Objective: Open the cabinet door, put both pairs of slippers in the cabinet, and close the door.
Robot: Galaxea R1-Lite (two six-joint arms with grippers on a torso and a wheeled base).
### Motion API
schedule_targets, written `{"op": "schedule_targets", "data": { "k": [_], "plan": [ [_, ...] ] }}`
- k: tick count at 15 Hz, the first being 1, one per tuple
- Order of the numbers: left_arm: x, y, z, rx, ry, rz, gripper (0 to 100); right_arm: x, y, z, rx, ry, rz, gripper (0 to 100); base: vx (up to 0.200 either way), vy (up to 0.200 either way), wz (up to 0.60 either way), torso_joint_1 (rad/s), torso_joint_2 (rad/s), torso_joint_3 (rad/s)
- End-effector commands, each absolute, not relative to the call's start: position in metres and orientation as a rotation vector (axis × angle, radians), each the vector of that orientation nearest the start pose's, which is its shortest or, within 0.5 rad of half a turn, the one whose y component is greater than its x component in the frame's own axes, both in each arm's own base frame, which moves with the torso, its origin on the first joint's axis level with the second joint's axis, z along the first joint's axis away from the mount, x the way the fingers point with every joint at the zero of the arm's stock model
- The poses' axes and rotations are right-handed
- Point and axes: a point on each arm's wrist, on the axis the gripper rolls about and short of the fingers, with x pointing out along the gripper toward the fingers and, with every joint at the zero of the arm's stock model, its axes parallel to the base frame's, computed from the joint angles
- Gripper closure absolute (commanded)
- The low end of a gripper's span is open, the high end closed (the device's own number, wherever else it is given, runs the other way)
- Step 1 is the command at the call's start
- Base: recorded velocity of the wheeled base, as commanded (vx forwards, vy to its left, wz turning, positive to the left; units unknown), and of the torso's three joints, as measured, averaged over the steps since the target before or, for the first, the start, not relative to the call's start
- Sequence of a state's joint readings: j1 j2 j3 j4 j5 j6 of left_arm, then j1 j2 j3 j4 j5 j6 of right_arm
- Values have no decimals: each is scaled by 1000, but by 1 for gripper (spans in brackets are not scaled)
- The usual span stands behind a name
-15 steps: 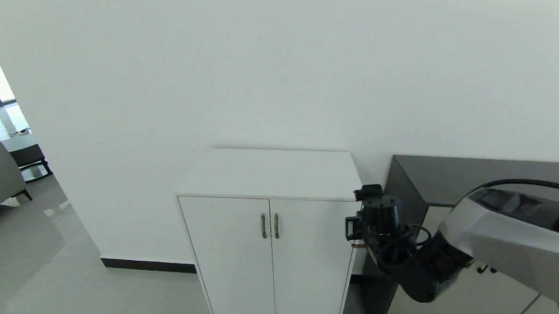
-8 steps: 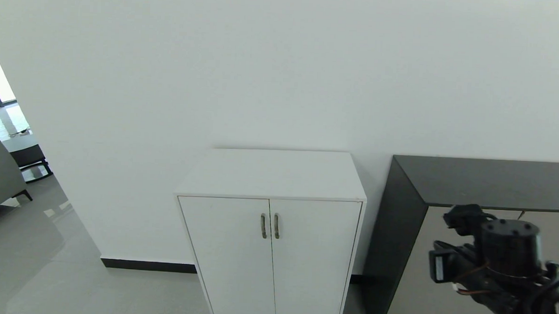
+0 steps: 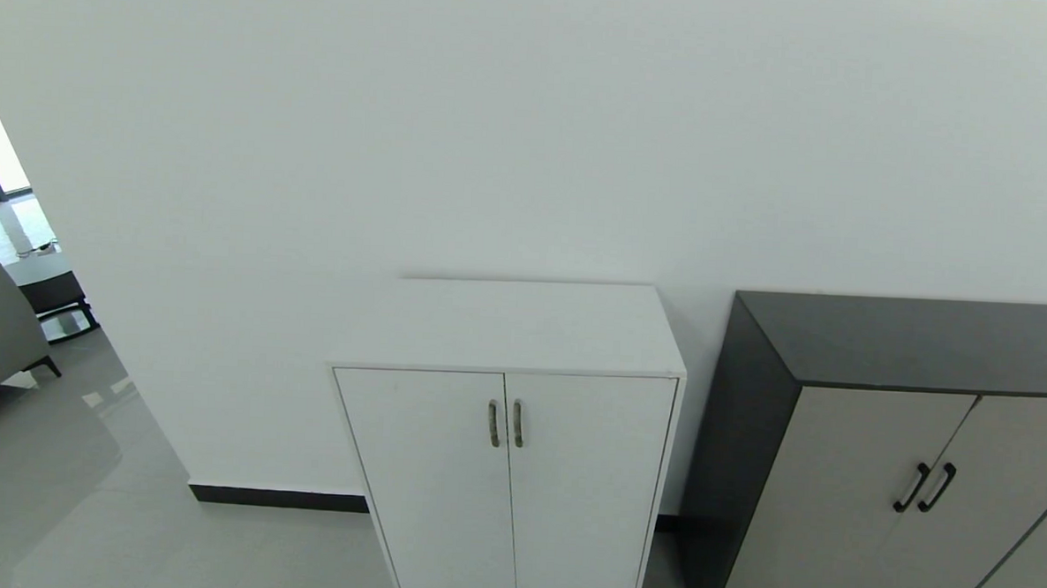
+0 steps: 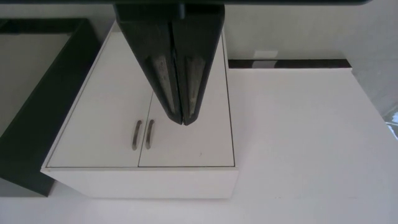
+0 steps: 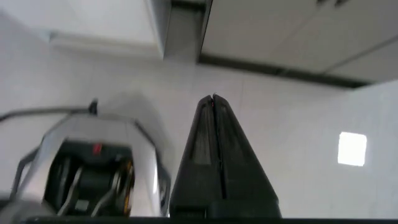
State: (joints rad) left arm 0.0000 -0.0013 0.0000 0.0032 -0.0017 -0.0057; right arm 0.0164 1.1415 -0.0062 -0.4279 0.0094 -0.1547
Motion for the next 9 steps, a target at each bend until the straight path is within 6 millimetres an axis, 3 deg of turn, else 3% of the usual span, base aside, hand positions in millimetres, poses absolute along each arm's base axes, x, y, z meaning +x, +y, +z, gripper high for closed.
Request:
{"op": "schedule_targets", "data": {
  "k": [1, 4, 9],
  "plan": [
    [-23, 0, 75, -6, 3, -2, 100, 52, 0, 86, -144, 579, 86, 100, 0, 0, 0, 0, 0, 0],
    [-23, 0, 75, -6, 3, -2, 100, 28, 1, 81, -140, 542, 87, 100, 0, 0, 0, 0, 0, 0],
    [-23, 0, 75, -6, 3, -3, 100, 19, 1, 83, -49, 458, 37, 100, 0, 0, 0, 0, 0, 0]
  ]
}}
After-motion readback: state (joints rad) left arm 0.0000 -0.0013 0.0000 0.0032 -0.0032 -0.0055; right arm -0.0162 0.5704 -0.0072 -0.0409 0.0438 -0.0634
